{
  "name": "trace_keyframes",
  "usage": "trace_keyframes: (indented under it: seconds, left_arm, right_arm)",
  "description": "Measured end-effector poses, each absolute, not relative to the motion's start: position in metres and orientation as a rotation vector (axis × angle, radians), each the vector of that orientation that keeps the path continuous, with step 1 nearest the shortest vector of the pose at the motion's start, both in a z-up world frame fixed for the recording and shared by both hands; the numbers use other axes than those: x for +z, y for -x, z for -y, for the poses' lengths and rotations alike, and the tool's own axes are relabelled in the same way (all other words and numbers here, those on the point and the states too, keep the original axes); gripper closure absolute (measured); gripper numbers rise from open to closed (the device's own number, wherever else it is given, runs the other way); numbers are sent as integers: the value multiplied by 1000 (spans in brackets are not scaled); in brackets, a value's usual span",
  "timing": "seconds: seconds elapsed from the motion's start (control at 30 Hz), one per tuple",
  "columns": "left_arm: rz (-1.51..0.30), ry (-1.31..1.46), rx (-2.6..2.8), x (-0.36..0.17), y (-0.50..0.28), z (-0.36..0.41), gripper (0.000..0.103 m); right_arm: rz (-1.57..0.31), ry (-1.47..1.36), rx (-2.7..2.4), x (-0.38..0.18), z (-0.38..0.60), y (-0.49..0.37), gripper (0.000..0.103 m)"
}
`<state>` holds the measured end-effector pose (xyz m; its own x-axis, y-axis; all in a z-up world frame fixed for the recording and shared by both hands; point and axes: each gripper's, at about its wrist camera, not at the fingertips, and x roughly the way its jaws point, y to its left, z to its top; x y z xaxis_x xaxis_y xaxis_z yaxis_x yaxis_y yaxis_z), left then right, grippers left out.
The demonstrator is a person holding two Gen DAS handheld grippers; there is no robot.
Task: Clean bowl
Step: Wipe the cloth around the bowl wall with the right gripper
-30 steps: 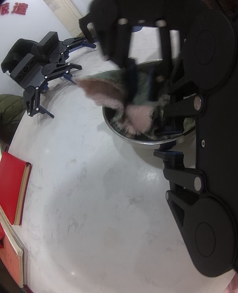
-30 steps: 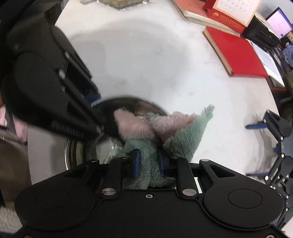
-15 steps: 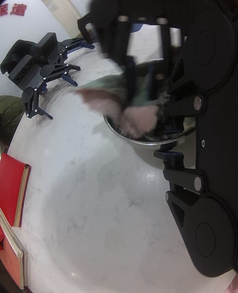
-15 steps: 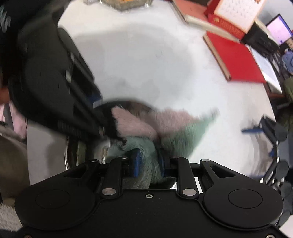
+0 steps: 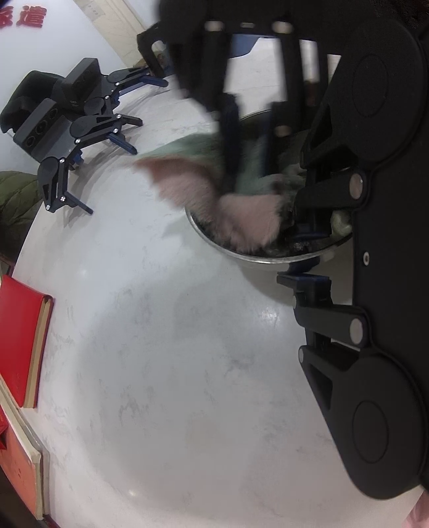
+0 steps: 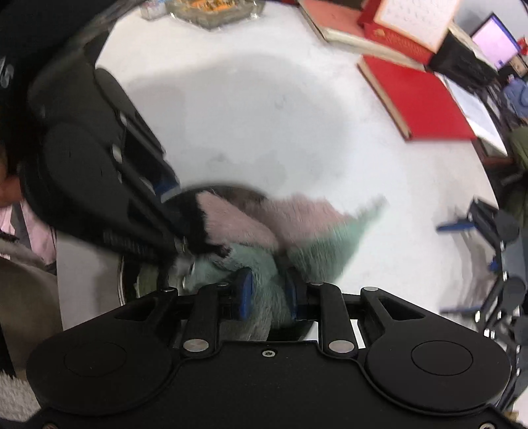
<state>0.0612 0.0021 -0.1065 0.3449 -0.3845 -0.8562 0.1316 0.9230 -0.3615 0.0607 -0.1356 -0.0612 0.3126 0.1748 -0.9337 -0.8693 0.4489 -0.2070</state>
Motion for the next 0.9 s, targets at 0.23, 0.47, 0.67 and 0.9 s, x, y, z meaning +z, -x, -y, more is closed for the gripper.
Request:
trace_keyframes:
  seconds: [0.23, 0.47, 0.67, 0.9]
  left_arm:
    - [-1178, 216, -354, -106, -58, 2, 84]
    - [-1174, 231, -345, -106, -57, -2, 84]
    - [-1170, 231, -349, -107, -56, -1, 84]
    - [-1176, 227, -342, -106, -55, -6, 83]
  right_arm:
    - [-1008, 867, 879, -72, 109, -42, 81]
    - [-987, 879, 775, -65, 120, -69, 86]
    - [-1113, 844, 840, -85, 111, -42, 84]
    - [-1010, 827, 780, -80, 101, -74, 87]
